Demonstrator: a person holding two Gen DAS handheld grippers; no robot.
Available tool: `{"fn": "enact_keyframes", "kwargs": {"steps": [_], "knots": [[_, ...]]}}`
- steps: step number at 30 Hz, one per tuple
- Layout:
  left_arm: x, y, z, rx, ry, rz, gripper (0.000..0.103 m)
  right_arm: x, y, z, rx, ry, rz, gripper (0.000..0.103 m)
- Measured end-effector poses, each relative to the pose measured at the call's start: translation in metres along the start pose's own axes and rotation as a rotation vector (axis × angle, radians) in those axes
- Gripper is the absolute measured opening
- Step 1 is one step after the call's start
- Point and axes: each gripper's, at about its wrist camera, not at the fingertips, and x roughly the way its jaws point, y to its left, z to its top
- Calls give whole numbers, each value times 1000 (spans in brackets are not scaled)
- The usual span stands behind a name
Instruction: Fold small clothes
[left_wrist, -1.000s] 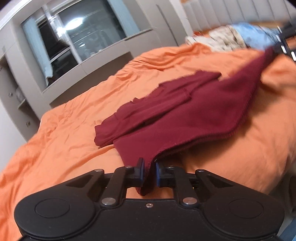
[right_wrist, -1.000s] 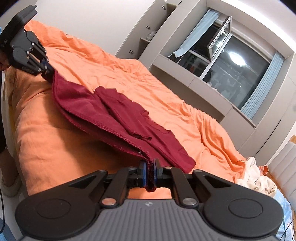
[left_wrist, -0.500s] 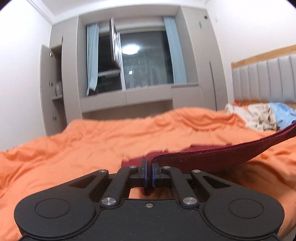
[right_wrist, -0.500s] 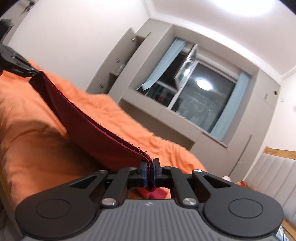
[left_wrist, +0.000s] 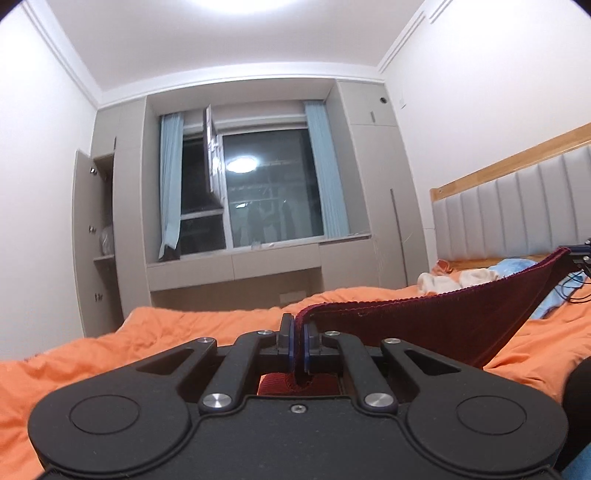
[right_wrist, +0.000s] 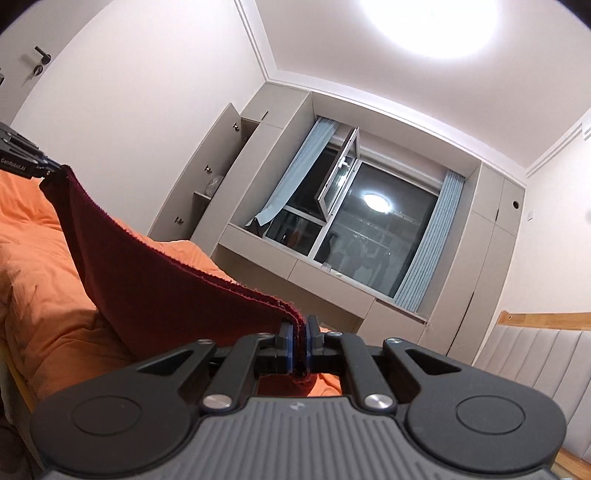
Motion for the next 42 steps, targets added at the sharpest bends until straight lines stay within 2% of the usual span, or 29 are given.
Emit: {"fn": "enact_keyframes", "kwargs": {"steps": [8,13,21,26,35,42], "knots": [[11,3,-3,-28,31,-13,4,31,-2,0,1,-5,-2,7],[37,12,-2,-40,25,9,5,77,-5,-2,0,2,-20,7],[120,20,-2,-5,16,50,5,160,-24,-23,134,23,-61,7],[184,23,-9,10,32,79,5,222,-30,-43,158,83,-57,7],[297,49,-45,-11,195,105,5,328,-14,-98,145,261,15,7],[352,61,-78,-9,330,105,5,371,5,-133,139,384,54,7]]}}
